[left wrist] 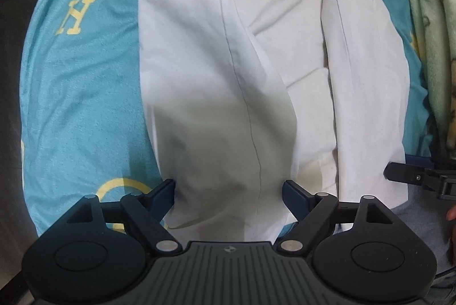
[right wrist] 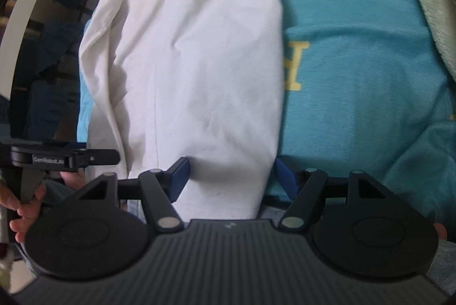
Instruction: Fold clothes
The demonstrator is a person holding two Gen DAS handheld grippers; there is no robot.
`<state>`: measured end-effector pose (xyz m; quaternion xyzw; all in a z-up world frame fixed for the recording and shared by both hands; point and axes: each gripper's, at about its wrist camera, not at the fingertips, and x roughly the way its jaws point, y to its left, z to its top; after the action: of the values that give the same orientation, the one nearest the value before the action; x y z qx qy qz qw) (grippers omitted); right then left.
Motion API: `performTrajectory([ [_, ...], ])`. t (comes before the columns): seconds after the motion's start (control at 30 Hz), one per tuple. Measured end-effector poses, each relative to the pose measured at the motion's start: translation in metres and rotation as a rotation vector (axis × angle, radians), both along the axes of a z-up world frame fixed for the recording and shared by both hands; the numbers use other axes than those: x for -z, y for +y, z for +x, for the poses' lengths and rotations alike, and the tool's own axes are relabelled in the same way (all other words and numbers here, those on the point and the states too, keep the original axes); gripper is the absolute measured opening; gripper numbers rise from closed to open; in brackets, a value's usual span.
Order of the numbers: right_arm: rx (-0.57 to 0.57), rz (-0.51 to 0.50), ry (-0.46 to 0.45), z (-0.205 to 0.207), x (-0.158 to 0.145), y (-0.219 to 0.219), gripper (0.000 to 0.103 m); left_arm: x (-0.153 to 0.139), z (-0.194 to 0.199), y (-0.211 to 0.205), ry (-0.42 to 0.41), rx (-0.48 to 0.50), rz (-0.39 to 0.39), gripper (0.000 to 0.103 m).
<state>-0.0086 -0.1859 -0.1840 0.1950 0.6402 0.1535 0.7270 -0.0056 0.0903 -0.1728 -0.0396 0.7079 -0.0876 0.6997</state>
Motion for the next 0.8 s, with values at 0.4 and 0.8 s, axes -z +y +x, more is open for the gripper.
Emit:
performTrajectory([
  [0.4,-0.047,-0.061,-0.068,-0.007,-0.012,0.012,0.007,-0.011,-0.010,-0.008,-0.037,0.029,0.019,0.019],
  [0.8,0.042,-0.004,-0.343,-0.047,-0.110,-0.017,0.005,-0.149,-0.067,0.012,-0.337,-0.033,-0.183,0.006],
])
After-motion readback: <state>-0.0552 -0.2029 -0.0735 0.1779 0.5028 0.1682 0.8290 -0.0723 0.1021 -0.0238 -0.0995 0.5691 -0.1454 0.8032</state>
